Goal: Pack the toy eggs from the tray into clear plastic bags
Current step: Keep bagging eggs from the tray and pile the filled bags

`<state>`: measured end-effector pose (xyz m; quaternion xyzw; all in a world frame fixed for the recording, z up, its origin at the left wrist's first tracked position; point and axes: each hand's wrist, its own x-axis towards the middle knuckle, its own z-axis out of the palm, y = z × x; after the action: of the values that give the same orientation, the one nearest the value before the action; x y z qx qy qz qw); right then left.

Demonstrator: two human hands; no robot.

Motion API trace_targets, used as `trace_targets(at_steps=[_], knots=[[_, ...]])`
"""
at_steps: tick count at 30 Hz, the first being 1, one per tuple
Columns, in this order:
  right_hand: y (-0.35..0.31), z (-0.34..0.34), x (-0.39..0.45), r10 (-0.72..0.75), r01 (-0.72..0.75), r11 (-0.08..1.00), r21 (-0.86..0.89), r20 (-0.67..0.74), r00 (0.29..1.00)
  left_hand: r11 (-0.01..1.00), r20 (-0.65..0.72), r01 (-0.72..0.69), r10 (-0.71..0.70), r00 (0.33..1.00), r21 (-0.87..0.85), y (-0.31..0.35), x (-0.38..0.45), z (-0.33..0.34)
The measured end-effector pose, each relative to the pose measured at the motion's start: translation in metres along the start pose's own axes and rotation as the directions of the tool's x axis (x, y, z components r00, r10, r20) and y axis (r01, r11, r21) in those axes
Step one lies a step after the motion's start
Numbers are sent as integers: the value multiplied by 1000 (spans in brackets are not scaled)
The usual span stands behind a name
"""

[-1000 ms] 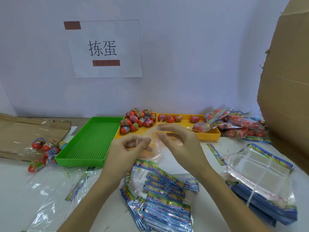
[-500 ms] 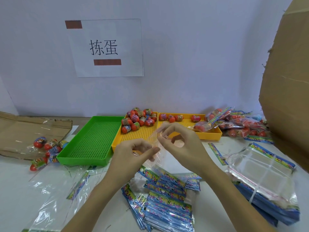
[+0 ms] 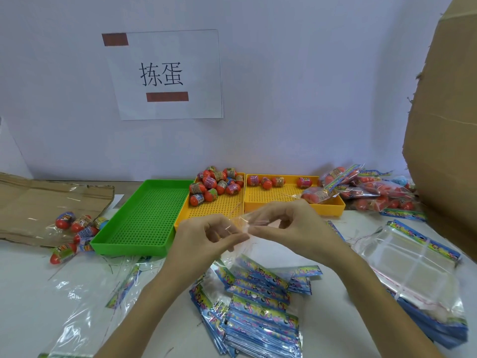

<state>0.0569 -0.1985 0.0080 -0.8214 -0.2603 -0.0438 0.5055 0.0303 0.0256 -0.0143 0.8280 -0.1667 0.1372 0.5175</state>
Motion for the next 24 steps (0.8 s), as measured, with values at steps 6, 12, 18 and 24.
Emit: trace_targets(at_steps=[6, 12, 18, 24], knots=[[5, -4, 1, 99, -114, 991, -64, -206, 974, 974, 115, 106, -84, 990, -199, 3, 3, -8], [2, -6, -1, -44, -12, 969, -248, -223, 974, 992, 59, 92, -87, 995, -89, -1, 3, -10], [-2, -3, 1, 94, -83, 984, 160, -66, 993, 997, 48, 52, -49, 998, -62, -1, 1, -9], [-3, -6, -4, 165, -171, 976, 138, 55, 985, 1000, -25, -10, 9, 1000, -30, -1, 3, -11]])
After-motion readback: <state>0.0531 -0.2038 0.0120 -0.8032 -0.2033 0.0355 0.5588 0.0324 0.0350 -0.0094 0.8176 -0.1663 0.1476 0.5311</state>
